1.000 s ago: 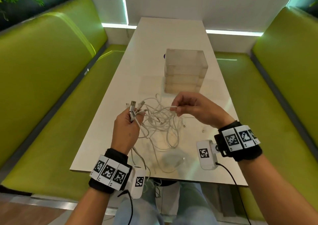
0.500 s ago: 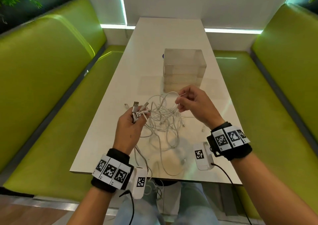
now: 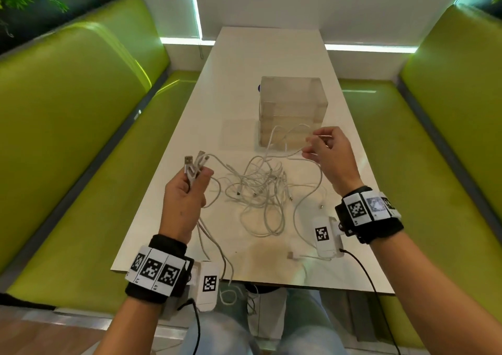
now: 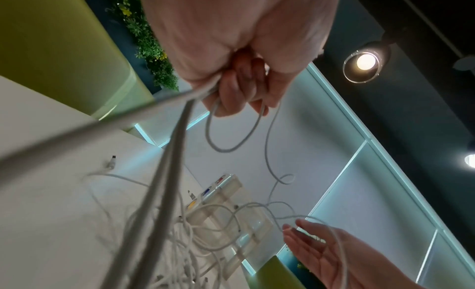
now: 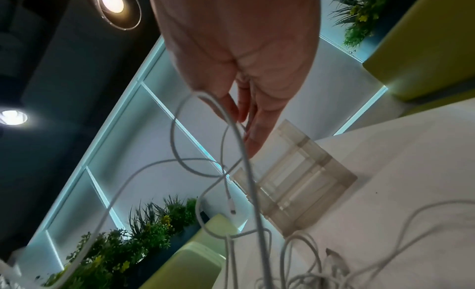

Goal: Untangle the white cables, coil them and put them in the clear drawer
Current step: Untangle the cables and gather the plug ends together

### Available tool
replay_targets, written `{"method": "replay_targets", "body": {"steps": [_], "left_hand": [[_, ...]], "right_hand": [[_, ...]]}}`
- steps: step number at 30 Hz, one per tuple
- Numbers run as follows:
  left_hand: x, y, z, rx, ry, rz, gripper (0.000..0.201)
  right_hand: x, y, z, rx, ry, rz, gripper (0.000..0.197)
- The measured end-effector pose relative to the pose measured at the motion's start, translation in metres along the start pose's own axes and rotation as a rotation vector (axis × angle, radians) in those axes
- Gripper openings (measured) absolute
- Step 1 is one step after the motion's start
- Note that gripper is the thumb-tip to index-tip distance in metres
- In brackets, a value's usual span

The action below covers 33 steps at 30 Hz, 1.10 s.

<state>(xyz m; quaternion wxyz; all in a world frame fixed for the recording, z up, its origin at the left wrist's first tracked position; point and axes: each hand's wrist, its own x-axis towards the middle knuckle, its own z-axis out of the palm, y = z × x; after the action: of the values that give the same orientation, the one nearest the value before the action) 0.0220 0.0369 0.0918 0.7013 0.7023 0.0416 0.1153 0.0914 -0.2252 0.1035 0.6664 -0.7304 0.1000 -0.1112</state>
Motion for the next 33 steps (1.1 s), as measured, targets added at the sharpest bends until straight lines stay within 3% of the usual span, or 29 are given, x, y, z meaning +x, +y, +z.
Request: {"method": "replay_targets", "body": {"steps": [3, 6, 7, 8, 10, 13, 17, 19, 25, 27, 30, 33], "left_hand": [[0.0, 0.002, 0.001, -0.051, 0.023, 0.01, 0.029], [-0.002, 0.006, 0.005, -0.081, -0.008, 0.024, 0.041], [-0.002, 0.007, 0.006, -0.093, -0.015, 0.025, 0.039], [-0.002, 0.007, 0.006, -0.107, -0.019, 0.028, 0.036], [-0.003, 0.009, 0.005, -0.13, -0.02, 0.034, 0.033], [-0.004, 0.012, 0.0, -0.151, -0.009, 0.073, 0.028], [0.0, 0.018, -0.013, -0.226, 0.041, 0.102, 0.023], [0.003, 0.02, -0.017, -0.25, 0.064, 0.102, 0.021], [0.0, 0.016, -0.012, -0.255, 0.05, 0.09, 0.025], [-0.002, 0.015, -0.009, -0.252, 0.037, 0.083, 0.025], [-0.006, 0.017, -0.004, -0.255, 0.01, 0.076, 0.023], [-0.011, 0.019, 0.0, -0.223, -0.02, 0.081, 0.023]], "right_hand": [[-0.011, -0.002, 0.006, -0.108, 0.001, -0.071, 0.023], [-0.051, -0.014, 0.024, -0.299, 0.065, -0.486, 0.021], [-0.065, -0.015, 0.033, -0.33, 0.012, -0.578, 0.017], [-0.078, -0.014, 0.042, -0.35, -0.095, -0.578, 0.014], [-0.092, -0.005, 0.056, -0.38, -0.309, -0.384, 0.004], [-0.088, 0.018, 0.058, -0.507, -0.349, -0.155, 0.016], [-0.074, 0.028, 0.039, -1.167, -0.726, 0.069, 0.043], [-0.067, 0.028, 0.029, -1.29, -0.836, 0.089, 0.043], [-0.04, 0.027, 0.009, -1.114, -0.736, 0.017, 0.054], [-0.036, 0.022, 0.009, -1.042, -0.659, -0.075, 0.046], [-0.041, 0.007, 0.018, -0.77, -0.501, -0.227, 0.024], [-0.043, -0.01, 0.036, -0.521, -0.427, -0.247, 0.034]]}}
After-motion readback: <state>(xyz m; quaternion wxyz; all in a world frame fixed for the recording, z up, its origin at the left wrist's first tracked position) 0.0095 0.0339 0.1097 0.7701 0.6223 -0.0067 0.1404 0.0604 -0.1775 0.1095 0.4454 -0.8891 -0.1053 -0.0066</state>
